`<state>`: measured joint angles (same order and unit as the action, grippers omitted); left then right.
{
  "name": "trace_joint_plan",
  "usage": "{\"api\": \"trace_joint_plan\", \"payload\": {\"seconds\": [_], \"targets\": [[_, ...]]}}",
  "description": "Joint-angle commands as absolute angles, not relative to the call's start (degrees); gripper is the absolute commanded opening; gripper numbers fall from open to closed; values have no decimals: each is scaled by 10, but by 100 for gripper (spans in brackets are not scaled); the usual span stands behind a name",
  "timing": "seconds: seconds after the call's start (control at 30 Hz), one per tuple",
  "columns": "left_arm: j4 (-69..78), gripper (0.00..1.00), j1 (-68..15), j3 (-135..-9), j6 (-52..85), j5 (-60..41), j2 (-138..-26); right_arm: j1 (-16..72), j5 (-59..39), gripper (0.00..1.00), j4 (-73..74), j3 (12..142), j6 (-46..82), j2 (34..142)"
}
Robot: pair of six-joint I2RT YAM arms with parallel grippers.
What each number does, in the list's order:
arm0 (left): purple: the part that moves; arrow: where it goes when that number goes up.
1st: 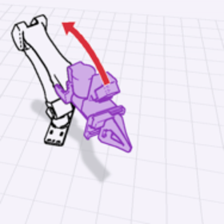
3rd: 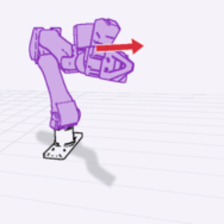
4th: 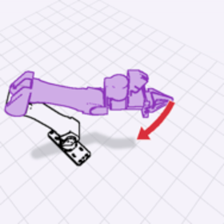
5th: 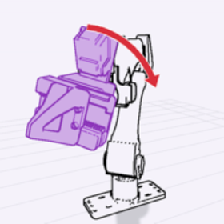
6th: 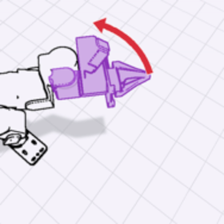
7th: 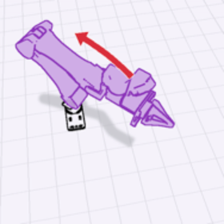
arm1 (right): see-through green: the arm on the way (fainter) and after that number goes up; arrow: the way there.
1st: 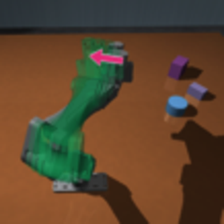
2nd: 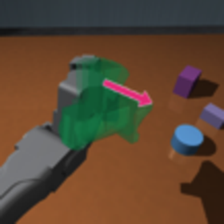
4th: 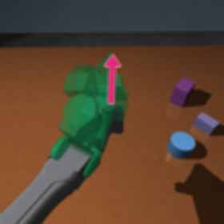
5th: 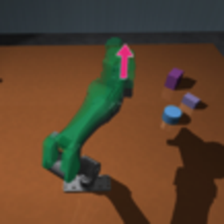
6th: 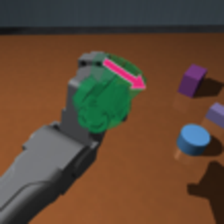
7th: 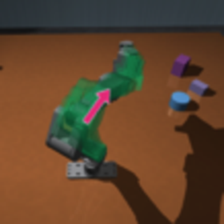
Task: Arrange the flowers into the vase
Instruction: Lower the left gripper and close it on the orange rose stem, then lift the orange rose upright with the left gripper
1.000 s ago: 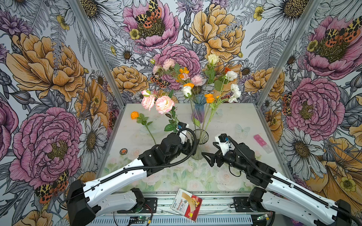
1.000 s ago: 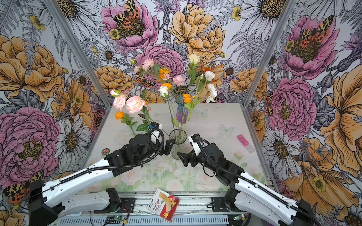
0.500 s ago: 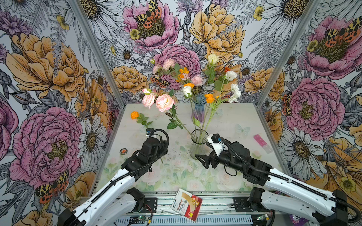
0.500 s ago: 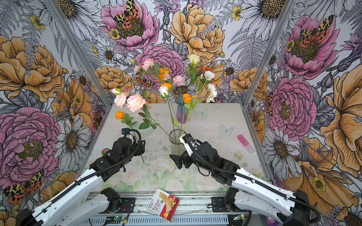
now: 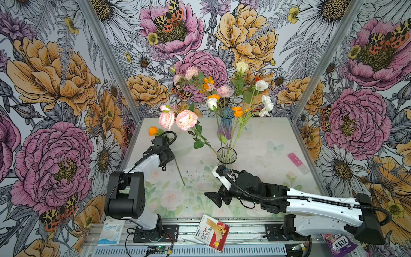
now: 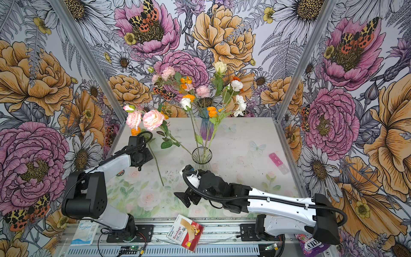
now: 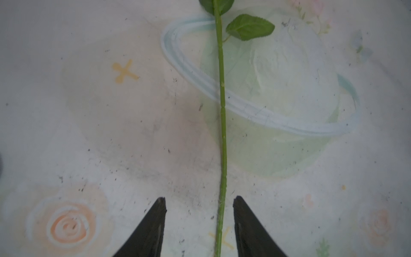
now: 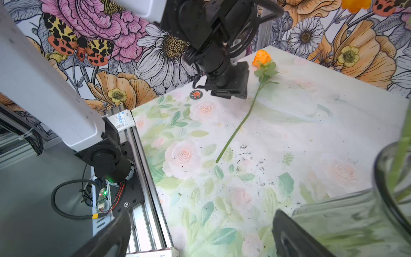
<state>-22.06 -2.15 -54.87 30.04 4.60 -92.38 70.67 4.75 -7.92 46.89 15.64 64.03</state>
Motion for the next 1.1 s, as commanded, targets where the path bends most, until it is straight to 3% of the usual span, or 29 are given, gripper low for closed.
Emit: {"api": "trace_joint_plan", "payload": {"seconds": [0.0,0.3,0.87,1.07], "targets": [[-193,46,-15,-608,293,30,-980,714,77,99,-65,484,169,647],[-242,31,-15,-744,285,62,-1118,714,86,99,-52,462,168,639],[-302,23,-24,-795,259,83,-1182,702,103,100,-50,431,167,600],[-302,1,-23,-786,261,66,-1171,700,103,99,-50,426,168,596]]}}
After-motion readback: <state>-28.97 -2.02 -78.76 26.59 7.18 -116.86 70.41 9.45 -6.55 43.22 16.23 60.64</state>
